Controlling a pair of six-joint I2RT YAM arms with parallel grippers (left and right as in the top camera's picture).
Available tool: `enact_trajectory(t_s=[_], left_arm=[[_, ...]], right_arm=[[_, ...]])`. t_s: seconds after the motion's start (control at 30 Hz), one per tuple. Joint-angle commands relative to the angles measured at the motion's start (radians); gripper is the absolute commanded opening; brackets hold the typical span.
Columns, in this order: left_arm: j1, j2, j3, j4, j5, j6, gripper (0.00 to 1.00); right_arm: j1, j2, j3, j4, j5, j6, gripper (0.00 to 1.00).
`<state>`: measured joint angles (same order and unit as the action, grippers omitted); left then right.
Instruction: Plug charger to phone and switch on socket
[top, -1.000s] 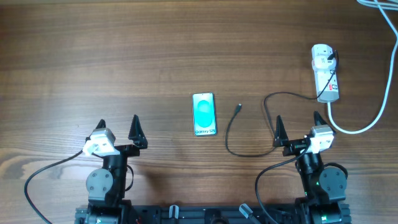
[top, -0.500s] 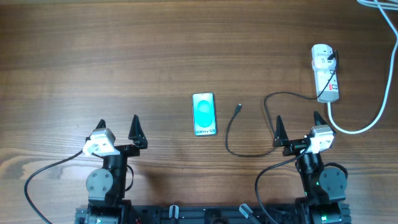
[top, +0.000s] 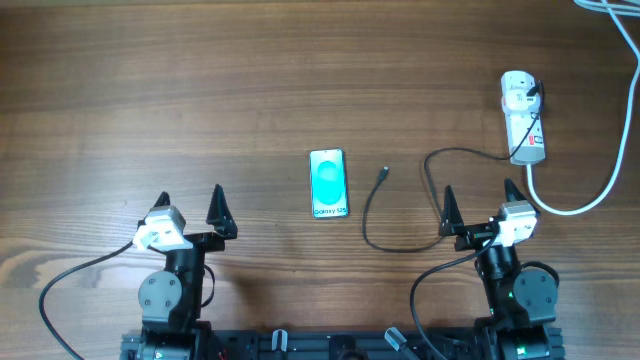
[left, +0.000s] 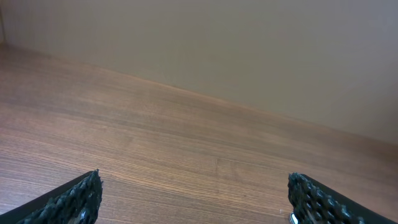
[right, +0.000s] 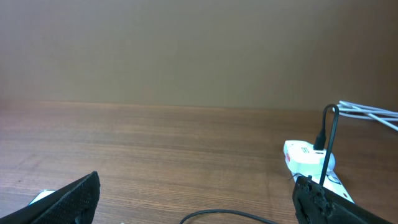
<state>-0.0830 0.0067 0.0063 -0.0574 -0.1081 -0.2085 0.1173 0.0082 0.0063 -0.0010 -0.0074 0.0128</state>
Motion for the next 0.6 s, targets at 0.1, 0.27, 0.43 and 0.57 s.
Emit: enact_trajectory(t_s=[0.1,0.27,0.43,0.57], left_arm=[[0.005,0.0,0.0,0.023,0.077,-0.047,1.0],[0.005,0.0,0.0,0.177,0.141,-0.047,1.0],[0.005,0.0,0.029,0.462,0.249,-0.066,1.0],[0.005,0.017,0.189,0.407,0.249,-0.074,1.0]], right_arm=[[0.004,0.003,-0.001,0.004,-0.017,-0.013,1.0],[0.004,0.003,-0.001,0.004,-0.017,-0.013,1.0],[0.004,0.003,-0.001,0.004,-0.017,-0.012,1.0],[0.004,0.003,-0.001,0.004,-0.017,-0.013,1.0]])
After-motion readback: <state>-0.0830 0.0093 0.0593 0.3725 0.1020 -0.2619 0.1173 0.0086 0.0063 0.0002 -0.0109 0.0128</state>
